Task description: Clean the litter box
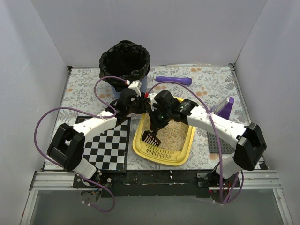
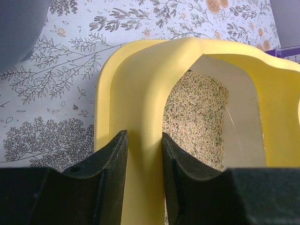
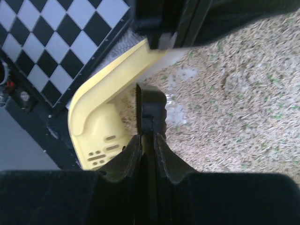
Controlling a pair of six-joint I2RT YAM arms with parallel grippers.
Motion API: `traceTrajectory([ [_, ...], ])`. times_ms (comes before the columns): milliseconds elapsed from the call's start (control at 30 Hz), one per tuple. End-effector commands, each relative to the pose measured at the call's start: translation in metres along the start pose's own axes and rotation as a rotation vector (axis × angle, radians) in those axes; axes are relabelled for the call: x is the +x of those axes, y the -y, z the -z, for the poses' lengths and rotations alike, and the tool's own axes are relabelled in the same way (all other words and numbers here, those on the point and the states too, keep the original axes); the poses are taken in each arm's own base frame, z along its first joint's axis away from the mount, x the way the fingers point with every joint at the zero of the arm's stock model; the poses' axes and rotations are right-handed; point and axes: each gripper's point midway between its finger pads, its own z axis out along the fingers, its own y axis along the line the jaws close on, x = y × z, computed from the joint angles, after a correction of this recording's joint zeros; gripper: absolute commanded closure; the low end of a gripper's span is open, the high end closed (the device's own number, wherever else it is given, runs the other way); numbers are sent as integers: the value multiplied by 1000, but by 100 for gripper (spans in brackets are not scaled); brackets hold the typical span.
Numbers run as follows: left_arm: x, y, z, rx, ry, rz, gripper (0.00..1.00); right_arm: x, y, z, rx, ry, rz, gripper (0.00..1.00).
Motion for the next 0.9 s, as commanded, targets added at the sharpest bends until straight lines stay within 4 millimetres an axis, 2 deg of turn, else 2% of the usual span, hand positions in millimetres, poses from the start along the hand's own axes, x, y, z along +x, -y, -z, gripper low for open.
traceTrajectory([
  [0, 12, 5, 11, 13, -55, 19, 85, 46, 5, -9, -15, -249, 82, 99],
  [33, 12, 4, 10, 8, -54, 18, 85, 45, 11, -10, 15, -249, 93, 99],
  [100, 11, 3, 10, 9, -51, 17, 86, 41, 36, -5, 167, -241, 108, 99],
  [167, 11, 4, 10, 9, -49, 14, 86, 30, 74, 10, 407, -217, 118, 99],
  [233, 11, 4, 9, 11, -50, 13, 86, 17, 99, 28, 589, -183, 128, 99],
  [333, 12, 4, 9, 11, -49, 13, 86, -11, 122, 53, 792, -81, 128, 99],
  [400, 12, 3, 9, 11, -50, 14, 86, -30, 125, 63, 841, 1, 134, 99],
  [500, 12, 4, 9, 14, -50, 11, 86, -60, 115, 73, 805, 144, 138, 99],
  [600, 12, 3, 9, 12, -51, 12, 87, -79, 89, 80, 658, 255, 159, 99],
  [700, 13, 3, 9, 14, -52, 12, 86, -80, 53, 82, 441, 299, 205, 99],
  [833, 14, 3, 7, 15, -55, 14, 87, -63, 4, 75, 140, 277, 259, 99],
  [867, 14, 3, 7, 15, -58, 13, 86, -60, 1, 73, 117, 266, 255, 99],
])
